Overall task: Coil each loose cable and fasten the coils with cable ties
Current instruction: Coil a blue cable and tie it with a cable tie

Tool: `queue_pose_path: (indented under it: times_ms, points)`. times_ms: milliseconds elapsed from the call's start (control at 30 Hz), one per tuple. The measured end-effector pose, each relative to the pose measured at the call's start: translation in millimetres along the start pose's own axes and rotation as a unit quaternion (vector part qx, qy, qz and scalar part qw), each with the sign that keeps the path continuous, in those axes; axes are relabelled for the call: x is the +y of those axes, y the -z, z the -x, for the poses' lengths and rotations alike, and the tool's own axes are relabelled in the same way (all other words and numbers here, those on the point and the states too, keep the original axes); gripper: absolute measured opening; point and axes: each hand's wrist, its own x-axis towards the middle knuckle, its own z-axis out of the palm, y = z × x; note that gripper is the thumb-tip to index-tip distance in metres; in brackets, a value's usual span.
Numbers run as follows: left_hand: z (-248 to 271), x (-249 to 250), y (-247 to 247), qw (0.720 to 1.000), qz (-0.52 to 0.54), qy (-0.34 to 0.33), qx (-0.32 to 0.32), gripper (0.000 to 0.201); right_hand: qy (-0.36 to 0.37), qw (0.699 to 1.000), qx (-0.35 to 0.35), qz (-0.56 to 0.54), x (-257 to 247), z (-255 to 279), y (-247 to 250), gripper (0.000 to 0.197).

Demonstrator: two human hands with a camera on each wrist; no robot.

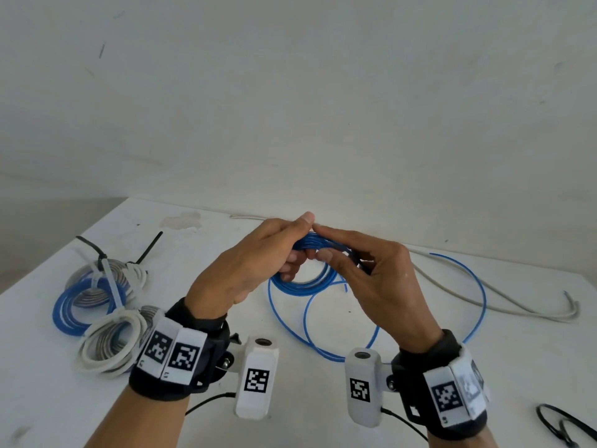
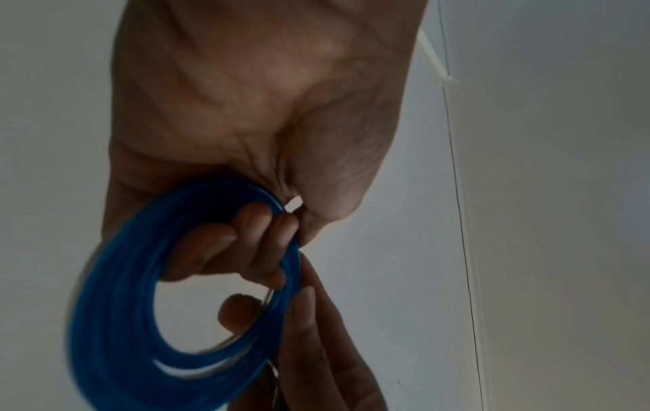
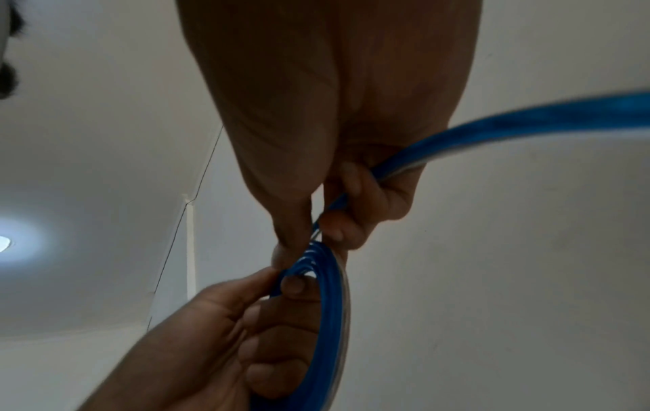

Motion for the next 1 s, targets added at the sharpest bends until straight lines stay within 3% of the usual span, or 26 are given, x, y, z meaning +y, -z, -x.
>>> queue_pose_path:
  times_ms: [133,300,533,800,1000]
  points:
    - [0,1,1,0.997,0.078,-0.006,0.004,0.052,0.007,1.000,0.010,-0.027,-3,0,-2,0.037]
    - [-2,5,2,0.975,0.220,-0.009,0.010,0.051,0.002,0.985,0.129,-0.118,-11,3,-19,0.008]
    - [-1,8,1,0.961,0.274,0.000,-0.023,0.050,0.005,0.981,0.131,-0.141,-12,2,-15,0.013]
    - [3,7,6,0.979,0.192,0.026,-0.065,0.050,0.018,0.989,0.074,-0.127,-9,1,-3,0.014]
    - [4,5,-5,0.998,0.049,-0.009,-0.032,0.046,0.023,0.992,0.039,-0.117,-5,0,-3,0.022]
